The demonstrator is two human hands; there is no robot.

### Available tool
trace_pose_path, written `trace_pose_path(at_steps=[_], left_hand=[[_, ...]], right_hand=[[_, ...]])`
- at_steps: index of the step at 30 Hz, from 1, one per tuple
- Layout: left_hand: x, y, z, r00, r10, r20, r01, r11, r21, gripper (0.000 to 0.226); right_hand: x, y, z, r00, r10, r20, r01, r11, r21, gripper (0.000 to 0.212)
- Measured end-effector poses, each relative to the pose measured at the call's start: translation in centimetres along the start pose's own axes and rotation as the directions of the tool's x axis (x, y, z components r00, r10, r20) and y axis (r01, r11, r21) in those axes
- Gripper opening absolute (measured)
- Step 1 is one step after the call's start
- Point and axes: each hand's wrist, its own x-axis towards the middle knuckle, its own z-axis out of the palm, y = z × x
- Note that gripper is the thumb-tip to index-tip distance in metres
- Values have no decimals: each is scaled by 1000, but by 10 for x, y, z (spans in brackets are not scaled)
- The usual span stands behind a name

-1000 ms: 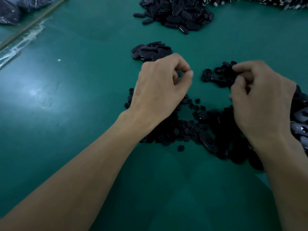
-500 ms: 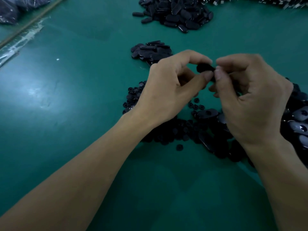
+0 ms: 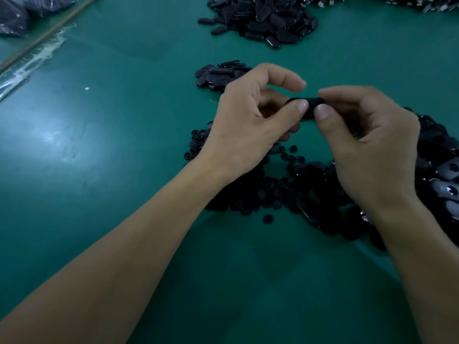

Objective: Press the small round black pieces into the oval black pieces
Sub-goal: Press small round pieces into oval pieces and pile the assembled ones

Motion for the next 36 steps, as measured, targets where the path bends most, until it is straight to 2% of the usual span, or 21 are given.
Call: trace_pose_path(at_steps=[5, 10, 15, 17, 20, 22, 24, 27, 32, 36], left_hand=[[1, -2, -1, 999, -42, -17, 42, 999, 3, 11], [5, -3, -4, 994, -90, -54, 88, 995, -37, 9], [6, -3, -4, 997, -75, -29, 74, 997, -35, 12], [6, -4, -5, 997, -68, -43, 67, 998, -20, 12], [6, -7, -5, 991, -80, -108, 75, 996, -42, 15], [7, -9, -5, 985, -84, -152, 79, 996, -43, 18], [8, -9, -5, 981, -83, -174, 78, 996, -34, 19], [9, -9, -5, 978, -80, -191, 75, 997, -35, 18], [8, -7, -6, 968, -81, -236, 81, 997, -10, 20], [8, -4, -6, 964, -100, -248, 99, 995, -17, 19]], right_hand=[[0, -1, 1, 999, 48, -10, -47, 992, 117, 13], [1, -3, 3, 998, 64, -12, -62, 990, 128, 15], [0, -5, 3, 995, 96, -5, -94, 988, 119, 16], [-2, -5, 2, 992, 127, 2, -127, 989, 71, 21], [-6, -6, 3, 993, 103, 54, -96, 989, -116, 17], [-8, -7, 4, 980, 66, 186, -16, 965, -260, 16], [-11, -6, 7, 930, 80, 358, 72, 917, -392, 31], [-12, -7, 10, 848, 115, 517, 162, 874, -459, 45], [-15, -7, 11, 874, 134, 467, 78, 910, -408, 25], [-16, -5, 13, 901, 144, 409, 60, 893, -445, 36]])
